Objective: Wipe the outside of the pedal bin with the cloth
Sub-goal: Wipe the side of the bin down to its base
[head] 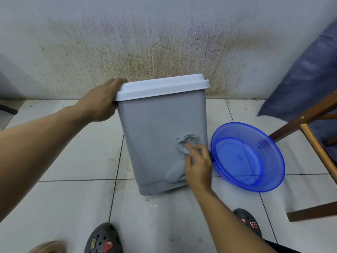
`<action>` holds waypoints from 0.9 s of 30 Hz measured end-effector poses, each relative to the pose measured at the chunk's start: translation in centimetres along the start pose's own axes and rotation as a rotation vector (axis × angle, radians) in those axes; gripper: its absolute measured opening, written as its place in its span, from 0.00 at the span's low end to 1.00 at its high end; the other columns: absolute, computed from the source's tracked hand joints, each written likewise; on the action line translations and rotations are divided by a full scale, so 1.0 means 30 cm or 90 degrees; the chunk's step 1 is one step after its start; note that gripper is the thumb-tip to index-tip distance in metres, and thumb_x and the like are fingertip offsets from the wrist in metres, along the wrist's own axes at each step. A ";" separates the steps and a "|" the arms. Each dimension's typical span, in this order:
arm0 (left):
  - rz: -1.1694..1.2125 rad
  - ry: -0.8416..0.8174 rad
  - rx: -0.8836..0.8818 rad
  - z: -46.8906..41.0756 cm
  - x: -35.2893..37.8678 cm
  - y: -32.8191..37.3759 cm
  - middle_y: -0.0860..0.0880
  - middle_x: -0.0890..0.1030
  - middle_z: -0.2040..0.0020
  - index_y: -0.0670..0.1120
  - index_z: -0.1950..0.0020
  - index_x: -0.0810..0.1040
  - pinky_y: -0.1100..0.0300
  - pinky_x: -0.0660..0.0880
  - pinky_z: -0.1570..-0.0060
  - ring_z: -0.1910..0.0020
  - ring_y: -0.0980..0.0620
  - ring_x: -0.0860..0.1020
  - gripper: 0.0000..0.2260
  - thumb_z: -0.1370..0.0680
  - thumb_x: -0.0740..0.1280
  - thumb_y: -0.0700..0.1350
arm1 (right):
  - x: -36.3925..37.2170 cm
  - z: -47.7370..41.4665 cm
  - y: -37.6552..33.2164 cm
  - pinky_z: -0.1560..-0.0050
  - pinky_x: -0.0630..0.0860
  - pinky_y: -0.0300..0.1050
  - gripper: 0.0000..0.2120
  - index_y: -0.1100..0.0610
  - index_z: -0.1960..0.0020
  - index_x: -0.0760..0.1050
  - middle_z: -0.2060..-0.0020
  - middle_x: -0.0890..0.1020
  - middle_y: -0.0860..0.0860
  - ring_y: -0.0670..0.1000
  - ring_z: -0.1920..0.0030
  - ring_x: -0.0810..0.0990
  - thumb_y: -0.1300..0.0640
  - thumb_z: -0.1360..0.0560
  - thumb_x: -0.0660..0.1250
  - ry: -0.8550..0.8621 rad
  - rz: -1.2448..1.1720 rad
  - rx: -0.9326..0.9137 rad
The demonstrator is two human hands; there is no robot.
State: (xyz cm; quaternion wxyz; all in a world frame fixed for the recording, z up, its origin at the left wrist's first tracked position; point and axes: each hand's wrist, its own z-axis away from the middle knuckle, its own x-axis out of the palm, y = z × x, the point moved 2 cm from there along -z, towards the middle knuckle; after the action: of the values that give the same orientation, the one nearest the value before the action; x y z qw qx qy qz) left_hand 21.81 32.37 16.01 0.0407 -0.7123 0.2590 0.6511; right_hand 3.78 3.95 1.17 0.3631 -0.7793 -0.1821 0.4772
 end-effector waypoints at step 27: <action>-0.013 0.007 0.020 -0.002 0.010 0.000 0.50 0.70 0.27 0.54 0.24 0.63 0.44 0.75 0.46 0.41 0.37 0.77 0.33 0.26 0.64 0.34 | -0.099 -0.303 -0.151 0.54 0.62 0.29 0.23 0.53 0.31 0.76 0.45 0.74 0.56 0.55 0.50 0.77 0.66 0.24 0.66 0.174 -0.056 0.155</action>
State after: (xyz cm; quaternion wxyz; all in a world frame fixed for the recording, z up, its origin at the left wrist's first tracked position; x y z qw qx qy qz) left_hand 21.86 32.26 15.74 0.0570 -0.7176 0.2619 0.6429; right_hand 10.62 1.55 8.90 0.4969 -0.7782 -0.1060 0.3691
